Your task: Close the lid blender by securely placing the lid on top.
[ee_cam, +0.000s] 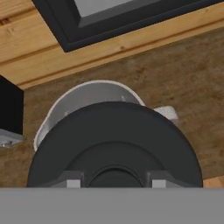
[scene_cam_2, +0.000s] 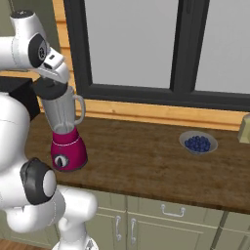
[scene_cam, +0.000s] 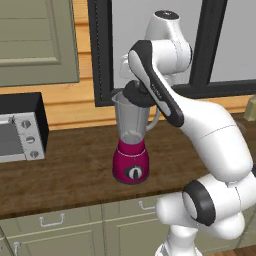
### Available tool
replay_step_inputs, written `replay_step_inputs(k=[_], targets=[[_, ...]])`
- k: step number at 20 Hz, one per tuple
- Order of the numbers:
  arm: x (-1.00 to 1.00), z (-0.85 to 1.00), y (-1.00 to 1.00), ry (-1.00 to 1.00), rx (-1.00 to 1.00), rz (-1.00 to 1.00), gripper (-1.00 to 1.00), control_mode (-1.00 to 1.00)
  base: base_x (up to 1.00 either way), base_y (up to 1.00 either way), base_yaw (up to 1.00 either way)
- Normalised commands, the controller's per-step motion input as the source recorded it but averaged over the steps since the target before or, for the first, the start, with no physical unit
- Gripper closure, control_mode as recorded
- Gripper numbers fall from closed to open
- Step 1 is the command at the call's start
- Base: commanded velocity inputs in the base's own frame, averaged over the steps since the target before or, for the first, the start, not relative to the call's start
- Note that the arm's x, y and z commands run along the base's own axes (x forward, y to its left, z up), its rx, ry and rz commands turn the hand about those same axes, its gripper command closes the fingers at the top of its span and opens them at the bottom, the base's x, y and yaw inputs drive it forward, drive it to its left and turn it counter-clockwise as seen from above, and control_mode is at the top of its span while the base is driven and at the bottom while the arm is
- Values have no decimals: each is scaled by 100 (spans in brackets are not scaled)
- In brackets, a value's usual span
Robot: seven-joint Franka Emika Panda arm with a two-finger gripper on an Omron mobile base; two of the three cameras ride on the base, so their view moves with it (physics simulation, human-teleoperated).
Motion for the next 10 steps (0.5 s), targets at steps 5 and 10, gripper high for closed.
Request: replay_step_inputs(k=[5,10], targets=[[25,0,27,0,0,-4,100,-100,0,0,0],[27,0,7,0,0,-5,100,-100,0,0,0]])
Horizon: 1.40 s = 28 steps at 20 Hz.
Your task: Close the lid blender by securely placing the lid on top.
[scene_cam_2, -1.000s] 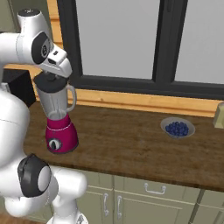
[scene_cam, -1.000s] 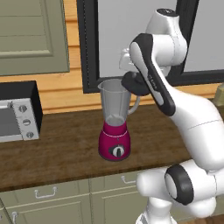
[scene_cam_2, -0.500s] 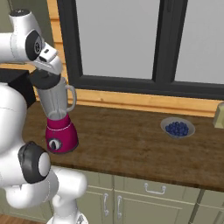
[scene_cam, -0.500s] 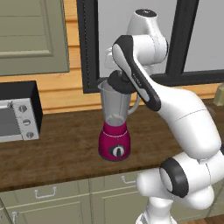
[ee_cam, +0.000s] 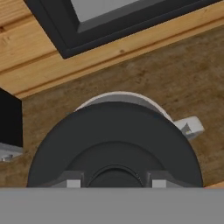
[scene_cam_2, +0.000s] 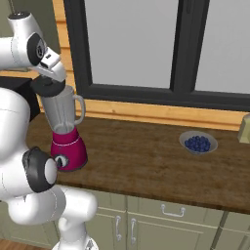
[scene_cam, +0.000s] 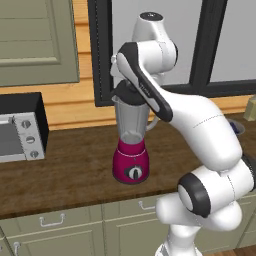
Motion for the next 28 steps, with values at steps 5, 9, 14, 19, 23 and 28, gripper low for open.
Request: replay_step_inputs(k=[5,9,14,19,23,28], targets=[[22,-2,0,0,0,-5,100,-100,0,0,0],[18,-14,0,0,0,-4,100,-100,0,0,0],[15,-17,0,0,0,-2,100,-100,0,0,0],[16,-15,0,0,0,-2,100,-100,0,0,0],[9,-14,0,0,0,-3,100,-100,0,0,0],[1,-1,0,0,0,-5,100,-100,0,0,0]])
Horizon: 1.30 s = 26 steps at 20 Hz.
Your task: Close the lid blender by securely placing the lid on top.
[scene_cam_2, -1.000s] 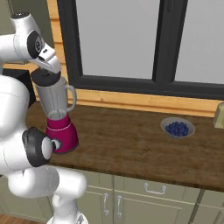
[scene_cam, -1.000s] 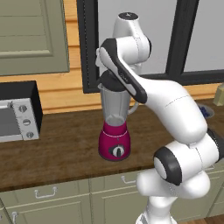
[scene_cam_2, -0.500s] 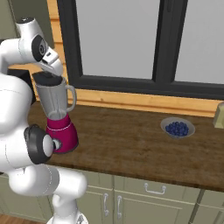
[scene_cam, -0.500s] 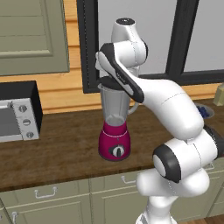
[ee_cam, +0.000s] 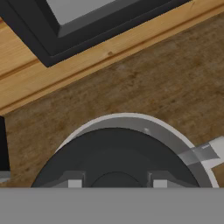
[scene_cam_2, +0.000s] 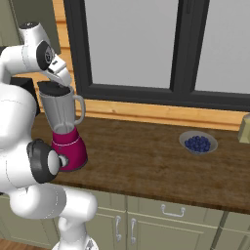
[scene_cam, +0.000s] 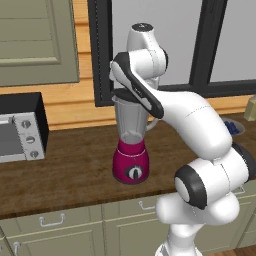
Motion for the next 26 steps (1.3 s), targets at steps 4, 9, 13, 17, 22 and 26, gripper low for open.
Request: replay_step_inputs(k=[4,9,13,17,22,26], targets=[[0,1,0,-6,0,-7,100,-100,0,0,0],[0,13,0,-11,0,-6,100,-100,0,0,0],[0,25,0,-13,0,-3,100,-100,0,0,0],[0,26,0,-10,-1,0,100,-100,0,0,0],[0,9,0,-2,-6,0,100,-100,0,0,0],[-4,0,0,1,-9,0,100,-100,0,0,0]])
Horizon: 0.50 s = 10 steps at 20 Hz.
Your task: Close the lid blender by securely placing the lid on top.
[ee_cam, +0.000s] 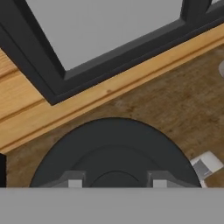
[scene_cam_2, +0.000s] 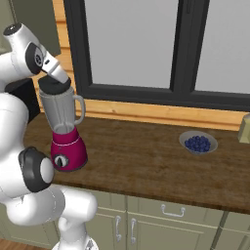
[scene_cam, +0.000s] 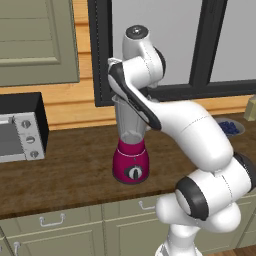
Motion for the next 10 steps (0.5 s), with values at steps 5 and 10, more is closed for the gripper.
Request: replay_step_inputs(k=[5,10], targets=[[-1,0,0,6,-6,0,100,-100,0,0,0],[-5,0,0,7,-4,0,100,-100,0,0,0]])
